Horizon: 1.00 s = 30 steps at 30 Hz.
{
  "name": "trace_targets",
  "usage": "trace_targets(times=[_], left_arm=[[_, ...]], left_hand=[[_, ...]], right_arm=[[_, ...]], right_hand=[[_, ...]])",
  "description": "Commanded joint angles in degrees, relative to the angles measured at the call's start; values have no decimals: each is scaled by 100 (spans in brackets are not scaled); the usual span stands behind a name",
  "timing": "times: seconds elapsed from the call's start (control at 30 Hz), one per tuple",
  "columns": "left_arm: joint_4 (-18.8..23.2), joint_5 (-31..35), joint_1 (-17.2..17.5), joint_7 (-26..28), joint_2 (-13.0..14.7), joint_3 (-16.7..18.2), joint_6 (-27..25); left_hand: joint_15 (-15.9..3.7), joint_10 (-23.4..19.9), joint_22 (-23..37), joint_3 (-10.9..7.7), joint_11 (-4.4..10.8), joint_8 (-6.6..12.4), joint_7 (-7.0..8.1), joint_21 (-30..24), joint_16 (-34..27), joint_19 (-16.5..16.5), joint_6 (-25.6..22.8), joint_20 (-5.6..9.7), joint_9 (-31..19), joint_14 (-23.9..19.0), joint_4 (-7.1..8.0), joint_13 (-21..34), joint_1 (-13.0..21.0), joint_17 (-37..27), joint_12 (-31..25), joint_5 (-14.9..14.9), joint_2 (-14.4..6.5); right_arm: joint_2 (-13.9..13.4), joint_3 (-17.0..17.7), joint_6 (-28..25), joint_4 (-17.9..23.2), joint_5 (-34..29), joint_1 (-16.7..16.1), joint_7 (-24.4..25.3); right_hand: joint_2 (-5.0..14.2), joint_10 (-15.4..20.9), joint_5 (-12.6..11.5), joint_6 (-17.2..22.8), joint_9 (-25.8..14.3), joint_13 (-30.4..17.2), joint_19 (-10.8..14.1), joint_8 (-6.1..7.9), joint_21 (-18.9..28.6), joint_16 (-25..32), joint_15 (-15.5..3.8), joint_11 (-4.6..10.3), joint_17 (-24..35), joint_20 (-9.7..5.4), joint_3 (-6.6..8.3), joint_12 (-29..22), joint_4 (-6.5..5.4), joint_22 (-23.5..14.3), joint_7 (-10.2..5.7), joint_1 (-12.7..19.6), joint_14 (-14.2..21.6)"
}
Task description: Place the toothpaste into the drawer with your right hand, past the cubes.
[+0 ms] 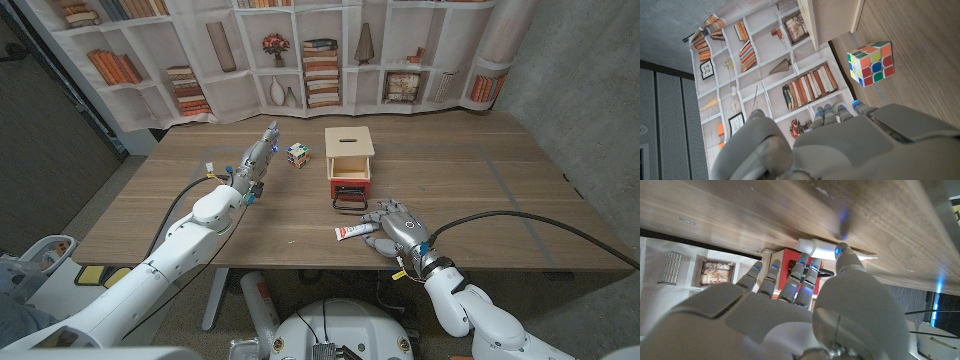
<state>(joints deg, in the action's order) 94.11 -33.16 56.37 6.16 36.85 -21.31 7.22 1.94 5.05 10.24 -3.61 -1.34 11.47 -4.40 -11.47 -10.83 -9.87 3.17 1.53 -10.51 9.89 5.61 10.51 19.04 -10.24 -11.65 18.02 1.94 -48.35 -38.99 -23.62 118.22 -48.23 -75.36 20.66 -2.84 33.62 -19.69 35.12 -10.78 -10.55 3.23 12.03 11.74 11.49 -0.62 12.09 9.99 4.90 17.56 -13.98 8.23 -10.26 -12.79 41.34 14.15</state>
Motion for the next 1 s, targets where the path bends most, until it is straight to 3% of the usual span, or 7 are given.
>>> trace_targets(times=[0.03,0.3,0.53,1.0], left_arm=[[-19,-3,-43,-11,-17,-33,-54],[-46,4,-46,-12,-35,-55,-50],[-48,10,-40,9,-43,-65,-64],[17,21,-12,73,-35,-70,-118]], left_hand=[[5,3,14,32,39,-21,-2,21,21,-288,-9,-20,-18,58,4,19,7,-13,5,-11,-50],[7,1,14,39,45,-19,6,22,21,-295,-14,-25,-18,59,4,19,9,-13,5,-12,-53],[4,6,14,47,37,-19,-1,23,22,-302,-15,-24,-18,64,4,19,11,-13,6,-12,-56],[1,9,15,62,48,-22,1,22,22,-312,-6,-23,-18,69,5,19,15,-13,7,-13,-64]], right_arm=[[17,-54,-92,-57,55,9,69],[26,-77,-80,-127,104,13,189],[67,-101,-15,-238,152,32,367],[149,-157,27,-434,219,129,564]], right_hand=[[15,43,5,69,-27,-8,18,17,12,-14,-30,7,15,-10,60,-16,-3,-33,14,56,36],[40,110,15,206,-35,-16,26,58,11,-17,-59,6,18,-14,77,-22,-12,-34,22,71,73],[78,291,48,597,-46,-28,72,155,16,6,-112,6,19,-30,102,-43,-26,-35,16,95,246],[143,597,88,999,-55,-41,160,217,28,55,-218,12,25,-86,144,-86,-33,-35,5,154,571]])
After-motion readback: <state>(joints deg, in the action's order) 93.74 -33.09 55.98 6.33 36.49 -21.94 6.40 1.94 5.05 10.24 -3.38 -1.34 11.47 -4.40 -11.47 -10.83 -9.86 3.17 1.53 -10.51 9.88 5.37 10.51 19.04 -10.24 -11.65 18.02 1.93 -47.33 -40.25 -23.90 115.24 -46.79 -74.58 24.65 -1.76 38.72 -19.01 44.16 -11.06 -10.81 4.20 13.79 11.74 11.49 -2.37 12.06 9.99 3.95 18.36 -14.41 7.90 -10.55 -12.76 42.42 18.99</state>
